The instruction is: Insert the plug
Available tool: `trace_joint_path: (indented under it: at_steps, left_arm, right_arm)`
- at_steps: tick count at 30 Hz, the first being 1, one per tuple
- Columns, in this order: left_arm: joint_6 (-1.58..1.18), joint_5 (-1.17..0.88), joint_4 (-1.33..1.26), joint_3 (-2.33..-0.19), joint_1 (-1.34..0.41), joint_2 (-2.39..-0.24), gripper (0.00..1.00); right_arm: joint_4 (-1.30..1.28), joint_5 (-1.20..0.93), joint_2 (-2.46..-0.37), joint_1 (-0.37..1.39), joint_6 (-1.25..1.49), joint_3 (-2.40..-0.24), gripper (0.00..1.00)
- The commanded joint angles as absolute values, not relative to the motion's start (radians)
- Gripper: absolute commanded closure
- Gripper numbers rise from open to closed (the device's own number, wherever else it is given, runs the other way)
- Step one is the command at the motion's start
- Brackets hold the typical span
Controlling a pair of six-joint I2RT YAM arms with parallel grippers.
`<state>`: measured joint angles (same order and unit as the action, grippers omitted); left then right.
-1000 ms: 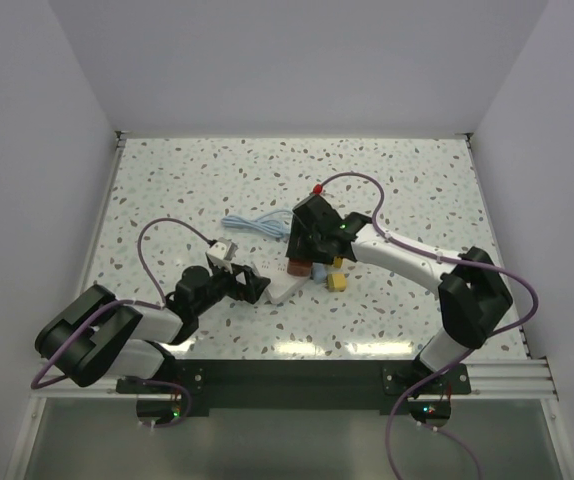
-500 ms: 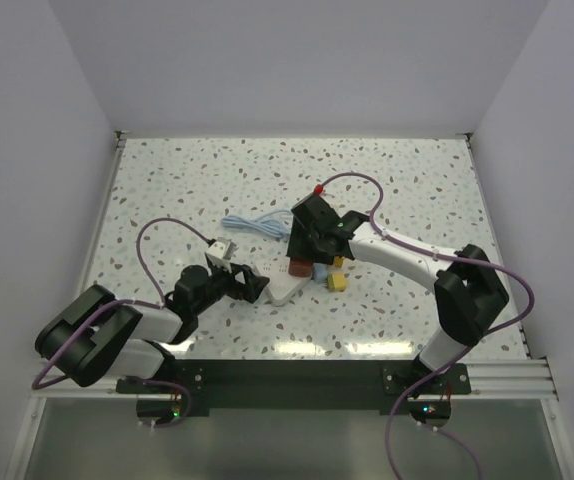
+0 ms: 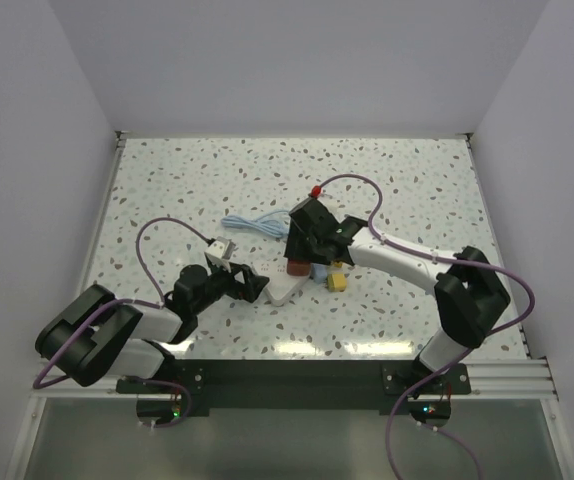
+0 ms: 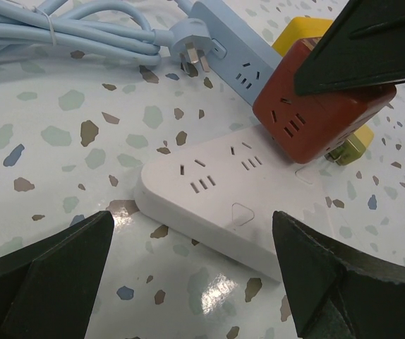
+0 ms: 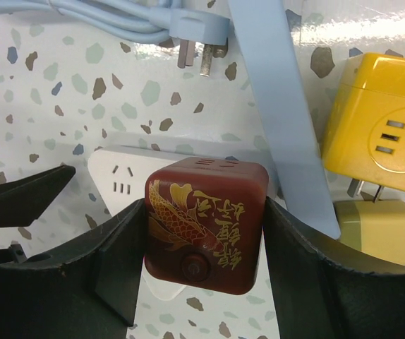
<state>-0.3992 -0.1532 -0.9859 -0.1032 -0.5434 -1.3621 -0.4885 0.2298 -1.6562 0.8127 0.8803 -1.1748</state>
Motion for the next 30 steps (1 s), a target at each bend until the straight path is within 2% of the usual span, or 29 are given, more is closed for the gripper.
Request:
trace_joint_path:
  at_steps: [1, 7, 30]
  left_arm:
    - [-0.371, -0.163, -1.066, -0.112, -0.535, -1.368, 0.00]
    - [-0.371, -0.164, -1.068, -0.114, -0.535, -1.373, 0.00]
    - [-0.370, -0.176, -1.078, -0.117, -0.528, -1.399, 0.00]
  right_arm:
    - [-0.494, 0.229, -1.709, 0.830, 0.865, -1.094, 1.00]
    - [-0.472, 0.235, -1.697, 0.834, 0.874, -1.031, 1.00]
    - [-0.538, 0.351, -1.804, 0.925, 0.861, -1.028, 1.00]
